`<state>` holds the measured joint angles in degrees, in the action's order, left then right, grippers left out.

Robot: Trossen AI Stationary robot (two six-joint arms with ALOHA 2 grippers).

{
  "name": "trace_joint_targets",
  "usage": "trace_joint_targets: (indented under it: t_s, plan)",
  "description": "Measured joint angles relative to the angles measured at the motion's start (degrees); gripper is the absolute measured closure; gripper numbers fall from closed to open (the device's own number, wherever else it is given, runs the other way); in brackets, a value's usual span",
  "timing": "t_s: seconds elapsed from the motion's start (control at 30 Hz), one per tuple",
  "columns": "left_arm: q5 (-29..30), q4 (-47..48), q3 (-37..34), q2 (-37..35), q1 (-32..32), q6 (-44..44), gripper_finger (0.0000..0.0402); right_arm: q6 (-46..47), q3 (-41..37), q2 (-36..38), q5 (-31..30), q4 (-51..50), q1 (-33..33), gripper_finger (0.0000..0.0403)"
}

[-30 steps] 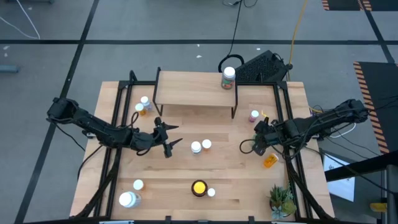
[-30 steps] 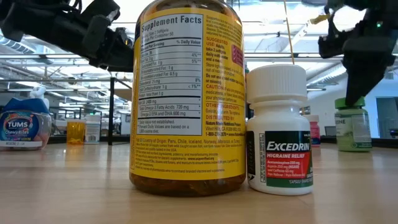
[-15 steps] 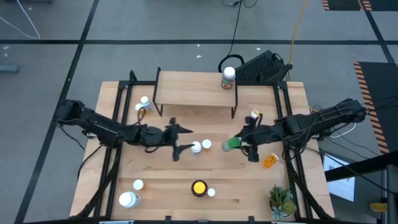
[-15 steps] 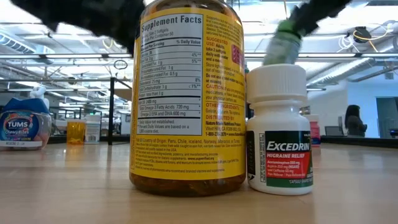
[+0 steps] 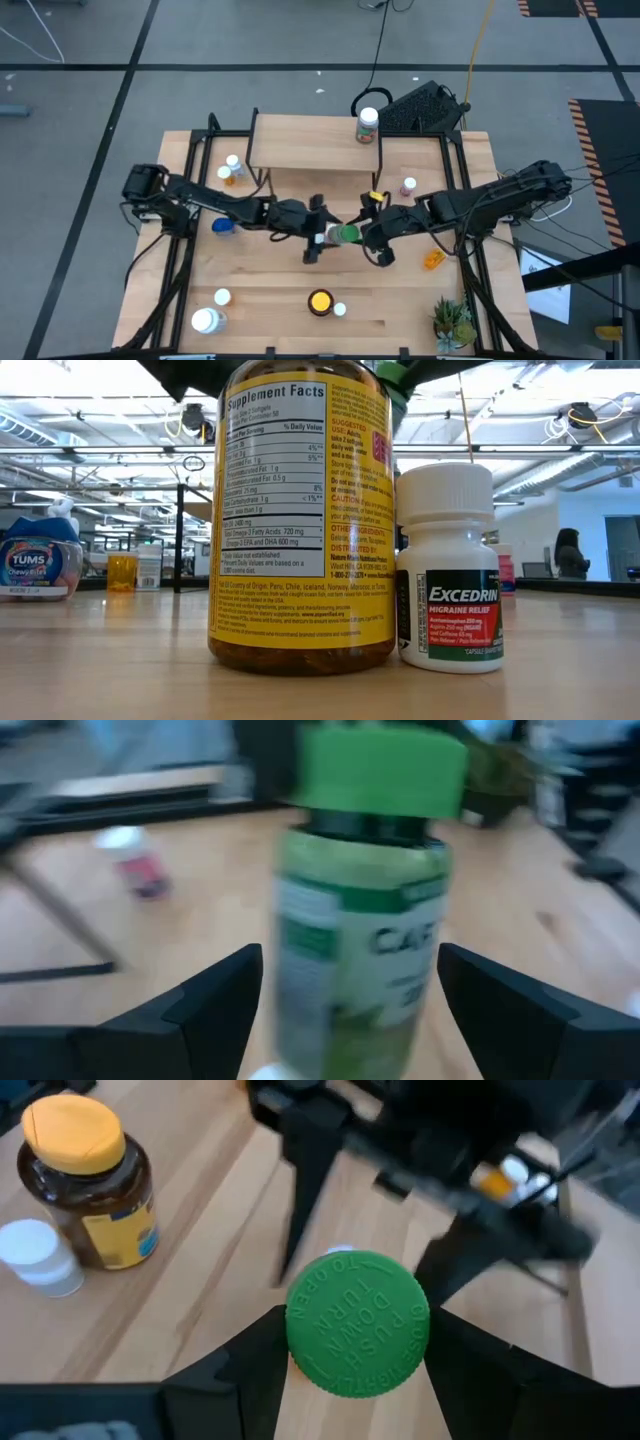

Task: Pick and place medicine bottles onto shelf by color
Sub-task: Put the light green pill bottle on the shelf

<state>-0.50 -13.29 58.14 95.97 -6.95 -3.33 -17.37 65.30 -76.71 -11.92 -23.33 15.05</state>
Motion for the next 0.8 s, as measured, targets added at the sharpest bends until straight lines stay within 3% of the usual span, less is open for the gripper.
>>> trace_joint_targets:
  t_s: [0.17,0.43,0.53,0.63,0.8]
  plan:
    - [-4.0,1.8,1.1,1.4,0.4,-1.5,0.0098,-1.3,0.0,-0.3,1.0,0.0,-0.1,0.0206]
    - [-4.0,1.7,1.1,1.4,0.6,-2.8,0.0202,-1.0,0.0,-0.3,1.9,0.4,-0.1,0.0204]
    - [-3.5,1.7,1.1,1.4,0.6,-2.6,0.0203,1.1,0.0,-0.3,1.7,0.5,-0.5,0.0200]
    - [1.5,1.5,1.1,1.3,0.3,-3.1,0.0202,6.0,0.0,0.0,-0.4,0.6,-1.1,0.0180]
    - [22.4,-0.9,1.1,1.3,-1.6,-6.0,0.0177,15.1,0.0,3.0,-7.0,1.5,-2.5,0.0118]
